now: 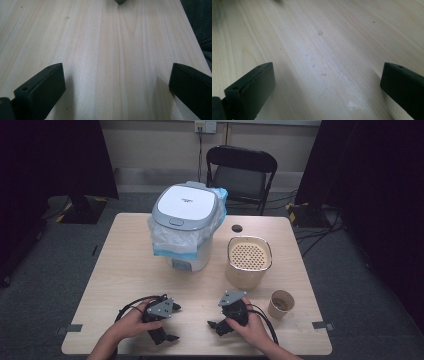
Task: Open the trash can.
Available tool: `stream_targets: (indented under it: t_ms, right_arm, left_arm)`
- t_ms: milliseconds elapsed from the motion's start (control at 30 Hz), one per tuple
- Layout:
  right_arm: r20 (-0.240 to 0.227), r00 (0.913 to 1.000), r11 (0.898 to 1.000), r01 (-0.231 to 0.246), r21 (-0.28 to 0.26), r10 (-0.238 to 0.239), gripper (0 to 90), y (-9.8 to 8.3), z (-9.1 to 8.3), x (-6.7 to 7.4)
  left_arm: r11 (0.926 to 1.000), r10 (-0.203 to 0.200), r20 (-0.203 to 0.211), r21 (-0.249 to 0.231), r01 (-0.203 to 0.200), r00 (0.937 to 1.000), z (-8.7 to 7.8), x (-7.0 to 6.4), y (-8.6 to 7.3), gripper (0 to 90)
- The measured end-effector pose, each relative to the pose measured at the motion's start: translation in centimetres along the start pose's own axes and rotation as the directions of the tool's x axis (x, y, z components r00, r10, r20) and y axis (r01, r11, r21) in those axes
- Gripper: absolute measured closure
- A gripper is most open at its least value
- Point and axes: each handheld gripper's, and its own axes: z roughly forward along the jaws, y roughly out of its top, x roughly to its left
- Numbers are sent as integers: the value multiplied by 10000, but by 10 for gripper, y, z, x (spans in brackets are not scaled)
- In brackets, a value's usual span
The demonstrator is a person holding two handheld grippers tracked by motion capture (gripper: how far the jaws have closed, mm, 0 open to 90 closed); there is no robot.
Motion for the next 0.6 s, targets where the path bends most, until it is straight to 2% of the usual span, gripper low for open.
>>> stream_targets:
  t_ms: [233, 367, 400, 433, 467, 500, 533, 567, 600]
  right_arm:
    - [-120, 9998, 9999, 140, -28, -140, 0, 2, 2, -2]
    - [-135, 9998, 9999, 147, -3, -147, 0, 3, 3, -3]
    - [-167, 9997, 9999, 158, -16, -158, 0, 3, 3, -3]
    - [-167, 9997, 9999, 158, -16, -158, 0, 3, 3, -3]
    - [-170, 9997, 9999, 145, -10, -146, 0, 3, 3, -3]
    - [-167, 9998, 9999, 148, -7, -148, 0, 3, 3, -3]
    - [-167, 9998, 9999, 146, -7, -146, 0, 3, 3, -3]
    - [-152, 9998, 9999, 158, -2, -158, 0, 3, 3, -3]
    - [-147, 9998, 9999, 156, 3, -156, 0, 3, 3, -3]
  left_arm:
    - [9999, -116, -193, 24, 117, 9997, 0, -2, 1, 0]
    - [9982, -590, -199, -78, 588, 9981, -1, -2, 1, 5]
    - [9976, -687, -209, 5, 687, 9974, -3, -2, 2, 97]
    - [9956, -938, -289, -64, 936, 9952, -6, -2, 3, 97]
    - [9937, -1118, -330, -151, 1113, 9932, -9, -1, 4, 212]
    - [9886, -1481, -294, -312, 1472, 9885, -11, -1, 5, 254]
    - [9893, -1453, -362, -217, 1445, 9887, -15, 1, 6, 180]
    - [9862, -1642, -466, -306, 1629, 9853, -17, 0, 7, 109]
    - [9837, -1778, -507, -360, 1761, 9828, -20, 1, 9, 123]
